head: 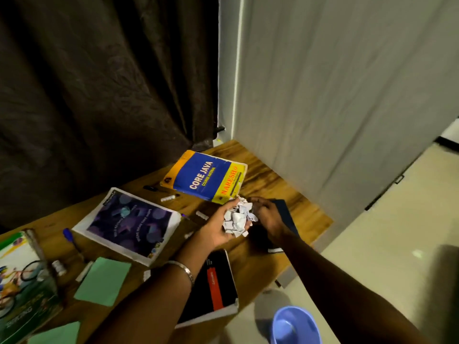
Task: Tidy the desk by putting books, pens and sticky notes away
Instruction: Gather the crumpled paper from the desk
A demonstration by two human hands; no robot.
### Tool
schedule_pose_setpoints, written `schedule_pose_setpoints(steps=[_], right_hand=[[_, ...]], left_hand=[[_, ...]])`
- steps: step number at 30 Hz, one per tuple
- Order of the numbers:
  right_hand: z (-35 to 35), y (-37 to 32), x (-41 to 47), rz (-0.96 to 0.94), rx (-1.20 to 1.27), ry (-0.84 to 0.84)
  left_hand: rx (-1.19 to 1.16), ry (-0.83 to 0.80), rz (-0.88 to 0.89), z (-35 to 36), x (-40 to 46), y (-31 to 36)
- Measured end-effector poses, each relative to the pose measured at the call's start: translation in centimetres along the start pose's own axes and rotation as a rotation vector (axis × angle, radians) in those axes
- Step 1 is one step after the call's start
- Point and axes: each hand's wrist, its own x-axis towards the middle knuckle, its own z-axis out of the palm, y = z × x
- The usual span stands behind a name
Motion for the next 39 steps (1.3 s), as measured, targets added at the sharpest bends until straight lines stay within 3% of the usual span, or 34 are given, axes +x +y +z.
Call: schedule_pose_setpoints(steps=[4, 10, 23, 31, 39], right_hand=[[-4.4, 0.9, -2.6, 0.065, 0.108, 0.012], [-11.1, 2.9, -5.8, 0.006, 0.027, 0.090], [-22.9, 8.4, -11.4, 0.046, 0.113, 0.190], [-26.4, 14.1, -10.9, 0.133, 0.113, 0.266], [-27.3, 25.2, -8.3, 0.234, 0.187, 0.302]], left_hand=[[0.067, -0.053, -0.050, 3.2, 0.0, -3.8], [0.142, -0.127, -0.105, 8.0, 0.4, -10.6], [0.304, -0.103, -0.244, 13.8, 2.8, -22.6], [0.375, -0.116, -0.363, 12.2, 7.7, -28.0], [0.326, -0.071, -0.496, 5.9, 14.2, -34.5]])
